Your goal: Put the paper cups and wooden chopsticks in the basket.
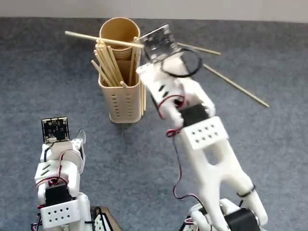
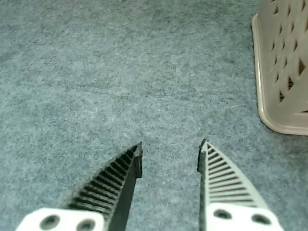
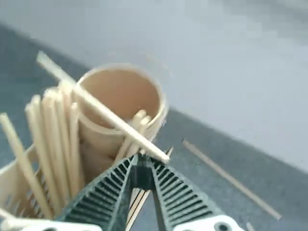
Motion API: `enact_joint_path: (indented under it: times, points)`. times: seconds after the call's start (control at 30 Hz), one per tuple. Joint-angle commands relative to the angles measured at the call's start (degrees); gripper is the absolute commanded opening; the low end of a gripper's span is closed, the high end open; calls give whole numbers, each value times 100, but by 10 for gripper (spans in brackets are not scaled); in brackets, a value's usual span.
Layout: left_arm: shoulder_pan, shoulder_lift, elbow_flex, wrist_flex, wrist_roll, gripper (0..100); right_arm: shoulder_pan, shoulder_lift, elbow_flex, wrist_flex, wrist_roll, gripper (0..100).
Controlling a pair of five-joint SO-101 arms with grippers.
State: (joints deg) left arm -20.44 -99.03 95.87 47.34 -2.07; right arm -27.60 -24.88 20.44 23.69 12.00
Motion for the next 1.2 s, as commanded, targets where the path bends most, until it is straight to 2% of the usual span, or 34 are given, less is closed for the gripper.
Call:
enact_joint_path:
  times: [0.0,0.17,0.33,0.5,0.6,0.67,0.83,0.97,1.07,1.17]
  points:
    - [84,-48,-31,-97,-105,213,110,-646,-435,40,9,6]
    - [84,-48,-31,-88,-105,213,66,-743,-312,22,-369,6]
    - [154,-48,-22,-88,-105,213,-312,-725,-1226,-295,-862,6]
    - [136,-48,-40,-88,-105,213,-576,-444,-1358,813,-334,6]
    - [-277,13,-514,0,-70,213,-84,-180,-875,1569,-273,6]
    - [-725,127,-1279,440,62,215,409,-251,-514,2035,-325,6]
    - [-716,1719,-3495,659,299,215,1851,-1640,374,2114,-1073,6]
    - [-734,4075,-6316,1407,782,214,1938,-3178,2026,2053,-1029,6]
    - [-681,5956,-8927,2418,1222,217,1719,-4004,3688,1473,-607,6]
    - [-312,7776,-11653,3341,1705,218,1648,-4576,5209,673,-475,6]
